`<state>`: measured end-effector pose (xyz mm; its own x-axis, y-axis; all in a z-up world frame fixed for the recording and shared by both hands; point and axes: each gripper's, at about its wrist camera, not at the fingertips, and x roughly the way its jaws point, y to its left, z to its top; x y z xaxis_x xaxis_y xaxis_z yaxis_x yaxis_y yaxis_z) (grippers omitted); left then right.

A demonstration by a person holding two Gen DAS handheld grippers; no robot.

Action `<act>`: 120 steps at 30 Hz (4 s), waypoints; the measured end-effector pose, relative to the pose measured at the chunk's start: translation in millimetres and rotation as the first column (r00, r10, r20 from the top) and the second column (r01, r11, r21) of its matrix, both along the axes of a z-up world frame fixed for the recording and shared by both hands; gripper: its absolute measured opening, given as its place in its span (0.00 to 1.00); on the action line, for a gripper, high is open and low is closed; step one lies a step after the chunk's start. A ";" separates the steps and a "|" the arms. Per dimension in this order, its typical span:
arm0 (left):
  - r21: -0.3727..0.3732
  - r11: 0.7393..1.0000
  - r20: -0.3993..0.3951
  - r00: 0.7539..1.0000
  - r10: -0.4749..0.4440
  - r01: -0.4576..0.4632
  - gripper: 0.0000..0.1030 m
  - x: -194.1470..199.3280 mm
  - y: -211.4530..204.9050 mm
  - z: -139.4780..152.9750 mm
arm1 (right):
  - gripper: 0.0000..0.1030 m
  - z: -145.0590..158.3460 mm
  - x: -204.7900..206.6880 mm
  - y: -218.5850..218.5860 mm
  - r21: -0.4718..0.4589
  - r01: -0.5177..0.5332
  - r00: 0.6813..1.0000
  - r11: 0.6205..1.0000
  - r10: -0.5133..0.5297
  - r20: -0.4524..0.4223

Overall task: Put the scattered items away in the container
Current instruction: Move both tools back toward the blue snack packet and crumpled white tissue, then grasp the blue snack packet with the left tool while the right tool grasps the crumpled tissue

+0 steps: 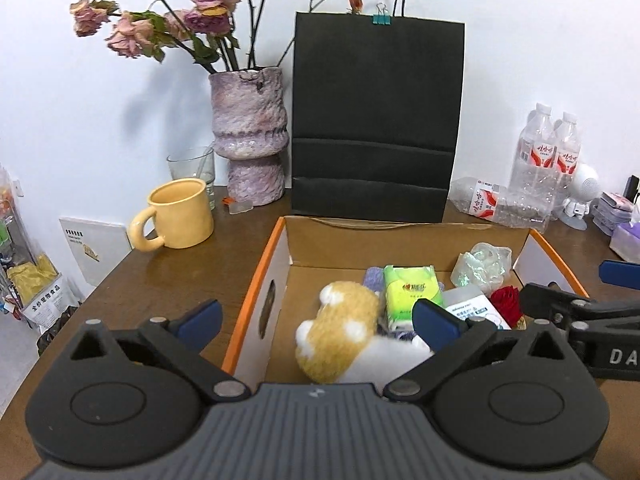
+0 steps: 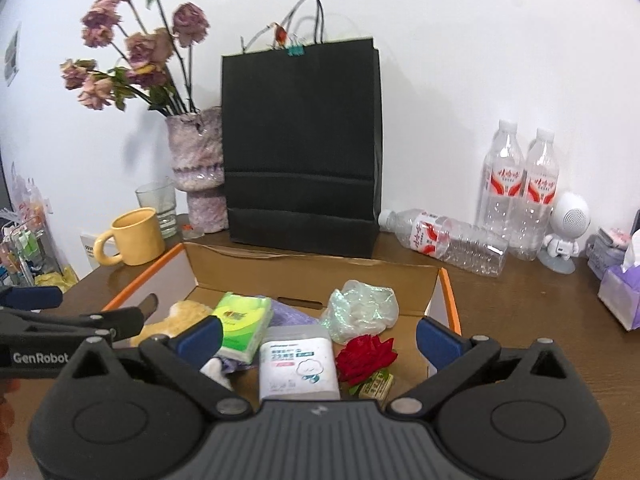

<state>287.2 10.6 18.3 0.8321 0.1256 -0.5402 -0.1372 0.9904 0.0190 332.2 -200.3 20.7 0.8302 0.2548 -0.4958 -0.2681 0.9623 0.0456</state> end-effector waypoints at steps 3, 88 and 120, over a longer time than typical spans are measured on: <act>-0.016 1.000 0.011 1.000 -0.003 0.003 1.00 -12.8 5.5 1.8 | 1.00 3.3 -17.2 3.2 -0.022 -0.007 1.000 1.000 0.008 0.027; 0.030 1.000 0.129 0.992 -0.003 -0.001 1.00 -170.4 -7.1 -80.2 | 1.00 -82.1 -188.4 -2.7 -0.109 0.088 0.994 0.990 -0.080 0.079; 0.032 0.999 0.106 0.994 -0.029 0.025 1.00 -167.7 -2.5 -81.4 | 1.00 -85.3 -181.6 -11.1 -0.050 0.054 0.999 0.997 -0.053 0.009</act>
<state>119.6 8.1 -63.1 0.8880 0.1176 -0.4446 -0.1133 0.9929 0.0363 150.5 -211.3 -64.6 0.8458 0.1849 -0.5004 -0.2165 0.9763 -0.0052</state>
